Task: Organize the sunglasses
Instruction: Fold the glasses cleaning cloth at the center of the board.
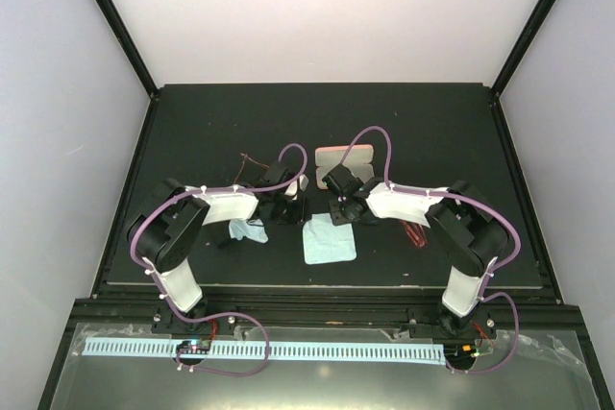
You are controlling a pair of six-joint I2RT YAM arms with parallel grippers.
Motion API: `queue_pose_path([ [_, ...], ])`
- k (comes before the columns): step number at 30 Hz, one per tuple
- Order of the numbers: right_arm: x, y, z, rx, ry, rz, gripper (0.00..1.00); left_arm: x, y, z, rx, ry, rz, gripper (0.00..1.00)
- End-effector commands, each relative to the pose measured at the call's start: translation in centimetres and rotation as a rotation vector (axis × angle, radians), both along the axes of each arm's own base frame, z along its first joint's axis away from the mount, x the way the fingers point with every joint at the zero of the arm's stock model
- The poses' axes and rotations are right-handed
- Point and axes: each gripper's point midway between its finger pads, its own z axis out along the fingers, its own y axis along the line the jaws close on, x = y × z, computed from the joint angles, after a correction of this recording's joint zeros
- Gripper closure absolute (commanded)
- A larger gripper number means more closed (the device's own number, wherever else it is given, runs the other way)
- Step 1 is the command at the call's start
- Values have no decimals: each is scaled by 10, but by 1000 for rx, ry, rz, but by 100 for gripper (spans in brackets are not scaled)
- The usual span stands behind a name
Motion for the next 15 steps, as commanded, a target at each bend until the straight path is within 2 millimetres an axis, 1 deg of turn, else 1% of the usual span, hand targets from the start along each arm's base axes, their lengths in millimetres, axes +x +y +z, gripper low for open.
queue_pose_path([
  [1, -3, -1, -1, -1, 14, 5, 99, -13, 11, -21, 89, 63, -6, 98],
  [3, 0, -1, 4, -1, -3, -1, 99, -11, 9, -17, 84, 55, -7, 98],
  [10, 15, -8, 29, -9, -101, -58, 99, -5, 8, 2, 75, 11, -10, 98],
  [12, 16, -10, 33, -7, -116, -73, 99, -5, 8, 5, 75, 7, -10, 98],
  [15, 16, -11, 32, -4, -119, -77, 99, -5, 8, 6, 76, 8, -8, 99],
])
